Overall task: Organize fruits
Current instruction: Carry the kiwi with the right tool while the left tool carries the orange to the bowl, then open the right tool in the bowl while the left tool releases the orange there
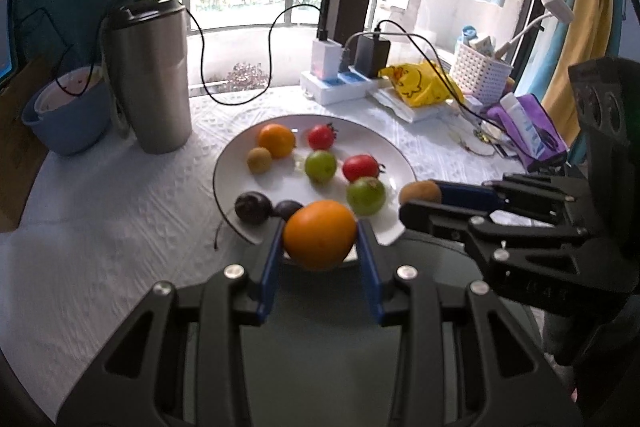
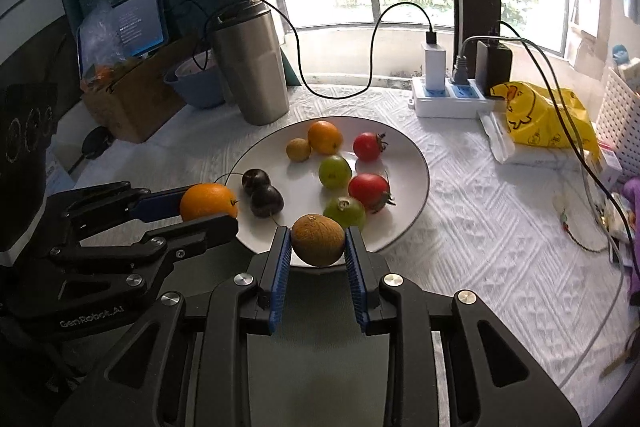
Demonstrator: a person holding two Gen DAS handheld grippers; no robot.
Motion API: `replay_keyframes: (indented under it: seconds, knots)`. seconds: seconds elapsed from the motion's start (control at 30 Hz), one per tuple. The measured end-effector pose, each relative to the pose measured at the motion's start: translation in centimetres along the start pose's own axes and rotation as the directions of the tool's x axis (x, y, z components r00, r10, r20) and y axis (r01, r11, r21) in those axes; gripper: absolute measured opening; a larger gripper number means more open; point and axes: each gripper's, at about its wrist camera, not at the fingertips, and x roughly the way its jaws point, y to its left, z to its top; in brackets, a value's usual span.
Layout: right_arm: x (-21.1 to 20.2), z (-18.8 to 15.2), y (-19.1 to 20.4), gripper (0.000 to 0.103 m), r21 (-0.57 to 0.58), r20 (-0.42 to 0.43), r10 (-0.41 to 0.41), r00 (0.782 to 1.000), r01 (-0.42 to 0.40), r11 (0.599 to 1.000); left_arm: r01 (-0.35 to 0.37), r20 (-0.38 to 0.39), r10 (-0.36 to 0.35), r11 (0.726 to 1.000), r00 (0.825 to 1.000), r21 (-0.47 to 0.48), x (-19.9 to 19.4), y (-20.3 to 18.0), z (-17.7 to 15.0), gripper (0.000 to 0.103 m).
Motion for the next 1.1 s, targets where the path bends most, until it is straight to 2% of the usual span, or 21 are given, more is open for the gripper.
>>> replay_keyframes:
  seconds: [0.8,1.1]
  knots:
    - [4.6,1.8,0.9,0.029,-0.009,-0.049,0.033,0.998,-0.033,0.999,0.026,-0.013,-0.027,0.997,1.0,-0.067,5.1,4.3,3.5,0.037]
    - [5.2,2.3,1.2,0.029,-0.014,-0.062,0.015,0.998,-0.016,1.0,0.032,-0.022,-0.034,0.996,0.999,-0.089,5.2,4.8,3.5,0.038]
